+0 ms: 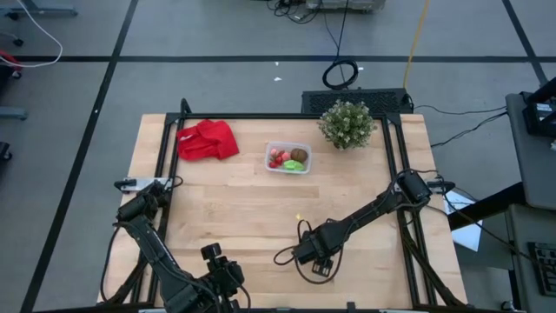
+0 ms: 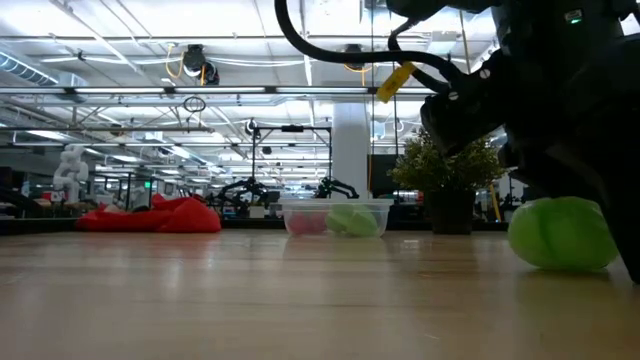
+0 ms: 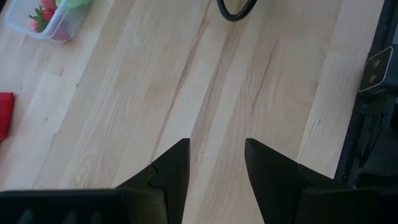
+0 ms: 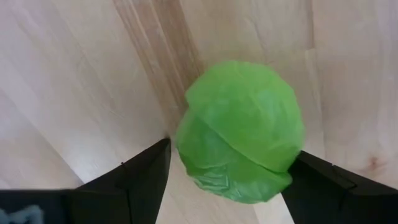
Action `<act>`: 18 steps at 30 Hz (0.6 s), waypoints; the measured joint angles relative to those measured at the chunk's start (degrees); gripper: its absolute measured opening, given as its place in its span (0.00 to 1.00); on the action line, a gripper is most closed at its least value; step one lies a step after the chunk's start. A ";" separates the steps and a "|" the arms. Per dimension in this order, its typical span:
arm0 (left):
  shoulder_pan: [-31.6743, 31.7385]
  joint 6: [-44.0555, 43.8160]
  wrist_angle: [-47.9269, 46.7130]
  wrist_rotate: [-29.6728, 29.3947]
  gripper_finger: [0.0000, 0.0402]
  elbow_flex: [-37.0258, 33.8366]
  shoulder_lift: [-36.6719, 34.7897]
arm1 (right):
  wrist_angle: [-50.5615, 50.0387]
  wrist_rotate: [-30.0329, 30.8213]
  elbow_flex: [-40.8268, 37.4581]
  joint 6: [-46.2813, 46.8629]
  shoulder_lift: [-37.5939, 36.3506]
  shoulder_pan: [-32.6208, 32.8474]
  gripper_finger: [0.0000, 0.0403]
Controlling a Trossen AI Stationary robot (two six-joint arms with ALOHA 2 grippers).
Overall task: Pick and placing Produce into tupperware
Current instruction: Put the cabbage into the bin
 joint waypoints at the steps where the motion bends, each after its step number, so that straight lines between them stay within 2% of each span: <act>1: 0.00 0.02 0.00 0.01 0.40 0.00 0.00 | 0.01 0.02 0.00 -0.07 0.00 0.00 0.66; 18: 0.17 -0.06 -0.02 0.01 0.40 0.00 0.00 | 0.00 -1.37 0.04 -2.97 0.02 -2.40 0.65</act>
